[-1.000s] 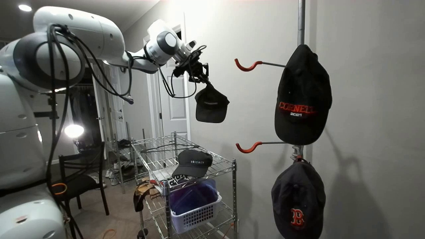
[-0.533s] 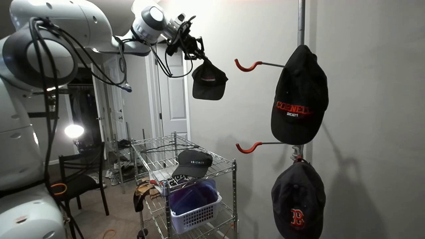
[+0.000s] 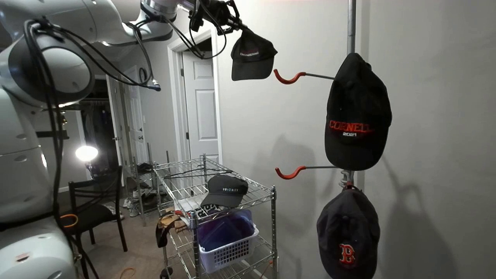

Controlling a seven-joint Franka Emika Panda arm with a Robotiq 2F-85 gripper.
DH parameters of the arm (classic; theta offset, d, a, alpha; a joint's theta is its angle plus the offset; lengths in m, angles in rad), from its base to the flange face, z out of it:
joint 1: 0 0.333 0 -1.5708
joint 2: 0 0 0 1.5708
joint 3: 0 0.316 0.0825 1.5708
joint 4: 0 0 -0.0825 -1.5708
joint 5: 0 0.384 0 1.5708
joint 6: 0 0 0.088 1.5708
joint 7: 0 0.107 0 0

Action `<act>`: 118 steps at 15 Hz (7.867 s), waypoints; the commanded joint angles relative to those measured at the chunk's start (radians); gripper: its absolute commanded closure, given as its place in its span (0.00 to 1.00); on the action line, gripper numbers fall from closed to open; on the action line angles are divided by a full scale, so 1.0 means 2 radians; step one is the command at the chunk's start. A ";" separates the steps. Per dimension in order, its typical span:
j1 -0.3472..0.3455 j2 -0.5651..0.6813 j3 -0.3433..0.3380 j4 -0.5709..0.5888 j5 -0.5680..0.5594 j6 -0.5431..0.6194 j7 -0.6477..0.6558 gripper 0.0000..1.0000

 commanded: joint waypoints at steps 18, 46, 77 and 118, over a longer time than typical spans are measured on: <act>-0.012 0.056 -0.044 0.048 -0.082 -0.088 0.066 0.71; 0.062 0.027 0.025 -0.137 0.150 -0.055 0.028 0.00; 0.040 -0.006 0.030 -0.398 0.255 0.017 -0.055 0.00; 0.096 0.162 0.053 -0.324 0.170 -0.043 -0.049 0.97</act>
